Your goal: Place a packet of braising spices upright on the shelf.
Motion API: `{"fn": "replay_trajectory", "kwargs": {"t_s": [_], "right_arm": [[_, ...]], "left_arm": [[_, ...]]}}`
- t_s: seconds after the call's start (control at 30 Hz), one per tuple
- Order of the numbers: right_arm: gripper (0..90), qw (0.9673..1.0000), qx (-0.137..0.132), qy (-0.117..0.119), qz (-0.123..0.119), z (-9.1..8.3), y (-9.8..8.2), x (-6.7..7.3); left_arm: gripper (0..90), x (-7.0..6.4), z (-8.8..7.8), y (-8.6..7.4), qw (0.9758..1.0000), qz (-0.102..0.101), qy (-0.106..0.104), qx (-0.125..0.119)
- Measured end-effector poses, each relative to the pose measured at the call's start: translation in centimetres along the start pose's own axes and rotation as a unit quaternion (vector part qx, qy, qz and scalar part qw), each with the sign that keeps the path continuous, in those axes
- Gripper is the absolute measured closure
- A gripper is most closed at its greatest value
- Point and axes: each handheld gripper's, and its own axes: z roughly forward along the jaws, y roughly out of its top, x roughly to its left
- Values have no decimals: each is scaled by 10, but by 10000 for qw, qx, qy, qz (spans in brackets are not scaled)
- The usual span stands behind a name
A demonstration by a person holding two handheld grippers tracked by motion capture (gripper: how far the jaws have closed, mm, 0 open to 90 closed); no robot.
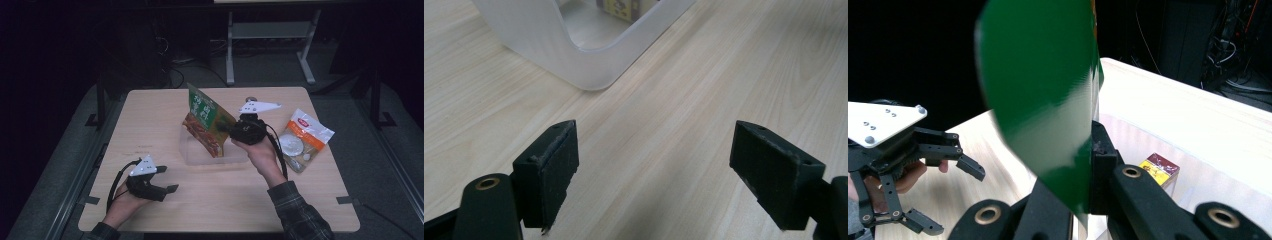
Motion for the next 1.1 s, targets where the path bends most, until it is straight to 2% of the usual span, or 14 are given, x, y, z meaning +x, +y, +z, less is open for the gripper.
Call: {"fn": "replay_trajectory", "kwargs": {"t_s": [0.5,1.0,1.1], "right_arm": [[894,9999,101,-111,40,20,-5,-3],[883,9999,157,-32,7,40,-9,-4],[833,9998,188,35,-7,42,-10,-4]], "left_arm": [[188,0,3,0,9999,101,-7,106],[150,8,11,-5,9992,-205,-134,312],[146,10,11,-5,9992,-225,-115,318]]}}
